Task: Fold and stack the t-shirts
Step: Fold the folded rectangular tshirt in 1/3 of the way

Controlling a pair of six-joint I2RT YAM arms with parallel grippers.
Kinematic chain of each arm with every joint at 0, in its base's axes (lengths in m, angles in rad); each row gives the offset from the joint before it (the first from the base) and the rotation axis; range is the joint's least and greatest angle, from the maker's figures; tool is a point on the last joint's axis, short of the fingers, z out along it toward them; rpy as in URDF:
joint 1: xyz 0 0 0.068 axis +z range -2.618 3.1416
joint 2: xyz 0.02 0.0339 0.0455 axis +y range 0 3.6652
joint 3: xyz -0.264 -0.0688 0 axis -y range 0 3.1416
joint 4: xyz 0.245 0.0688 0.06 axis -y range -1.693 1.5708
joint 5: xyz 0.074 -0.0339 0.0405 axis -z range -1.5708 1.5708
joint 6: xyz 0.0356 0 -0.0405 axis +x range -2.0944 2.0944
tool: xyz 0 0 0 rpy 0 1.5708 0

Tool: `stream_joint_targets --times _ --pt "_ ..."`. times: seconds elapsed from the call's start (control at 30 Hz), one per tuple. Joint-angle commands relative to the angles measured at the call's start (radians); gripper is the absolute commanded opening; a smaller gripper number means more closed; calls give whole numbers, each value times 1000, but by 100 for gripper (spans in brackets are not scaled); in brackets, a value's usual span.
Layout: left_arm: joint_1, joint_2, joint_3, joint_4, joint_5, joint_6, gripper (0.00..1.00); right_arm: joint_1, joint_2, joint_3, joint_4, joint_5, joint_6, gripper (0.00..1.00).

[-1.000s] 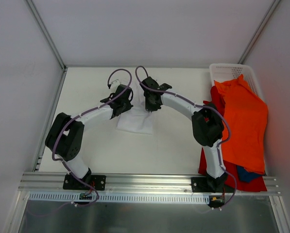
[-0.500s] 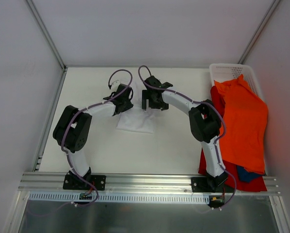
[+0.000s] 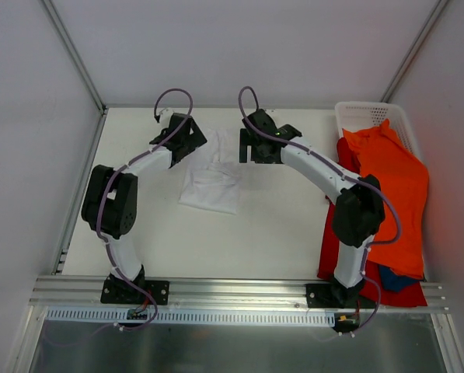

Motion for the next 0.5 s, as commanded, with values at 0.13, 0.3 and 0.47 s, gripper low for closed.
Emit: stream_joint_targets --times 0.13,0.3,0.47 --pt "0 -210 144 -55 -27 151 99 60 -128 150 -95 -49 -12 99" --pt "0 -466 -30 -86 -38 166 99 114 -67 107 27 -270 42 12" --pt "0 -698 -291 -89 -18 157 99 157 65 116 68 -328 108 0"
